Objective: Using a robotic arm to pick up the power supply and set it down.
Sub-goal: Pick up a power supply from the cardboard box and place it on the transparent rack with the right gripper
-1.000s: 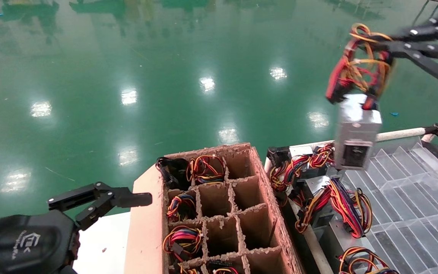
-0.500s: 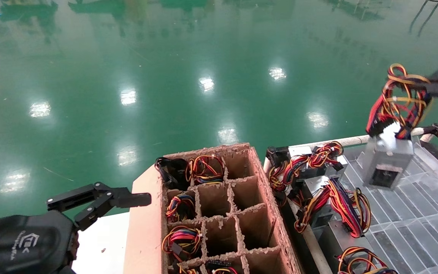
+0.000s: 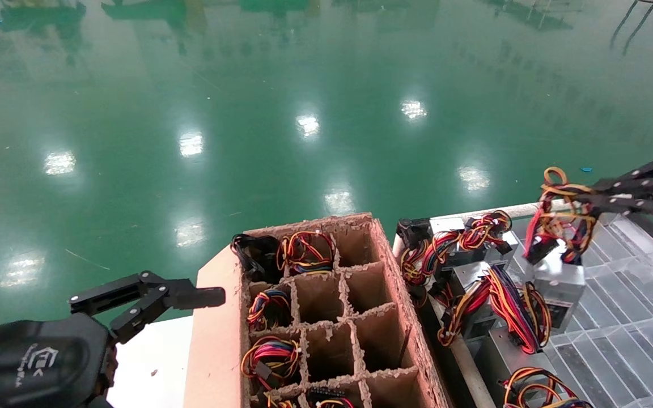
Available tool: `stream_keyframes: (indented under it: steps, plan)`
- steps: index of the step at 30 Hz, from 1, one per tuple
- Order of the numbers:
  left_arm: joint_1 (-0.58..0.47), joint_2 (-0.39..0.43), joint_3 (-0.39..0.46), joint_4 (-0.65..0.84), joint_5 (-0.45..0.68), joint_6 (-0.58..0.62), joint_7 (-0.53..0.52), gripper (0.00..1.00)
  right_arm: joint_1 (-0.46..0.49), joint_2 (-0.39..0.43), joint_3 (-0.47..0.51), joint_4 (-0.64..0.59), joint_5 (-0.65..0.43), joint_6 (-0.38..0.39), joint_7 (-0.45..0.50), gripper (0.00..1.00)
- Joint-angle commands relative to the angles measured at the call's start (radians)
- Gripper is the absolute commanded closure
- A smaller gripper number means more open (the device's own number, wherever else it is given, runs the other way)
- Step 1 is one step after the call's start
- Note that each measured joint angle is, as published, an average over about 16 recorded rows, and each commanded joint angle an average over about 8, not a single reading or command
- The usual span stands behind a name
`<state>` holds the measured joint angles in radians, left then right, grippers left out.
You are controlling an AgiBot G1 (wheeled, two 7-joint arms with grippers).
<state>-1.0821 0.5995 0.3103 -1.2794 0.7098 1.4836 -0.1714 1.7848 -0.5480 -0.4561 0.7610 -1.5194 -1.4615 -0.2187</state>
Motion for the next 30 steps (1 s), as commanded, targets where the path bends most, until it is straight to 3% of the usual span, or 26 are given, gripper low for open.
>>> stream_keyframes:
  steps: [1, 14, 30]
  plan:
    - [0.000, 0.000, 0.000, 0.000, 0.000, 0.000, 0.000, 0.00, -0.009, -0.013, -0.005, -0.008, -0.002, 0.003, -0.005, 1.00]
    - [0.000, 0.000, 0.001, 0.000, 0.000, 0.000, 0.000, 0.00, -0.112, -0.075, 0.002, -0.091, 0.048, 0.047, -0.036, 1.00]
    - [0.000, 0.000, 0.001, 0.000, -0.001, -0.001, 0.001, 0.00, -0.191, -0.087, 0.040, -0.197, 0.105, 0.122, -0.113, 1.00]
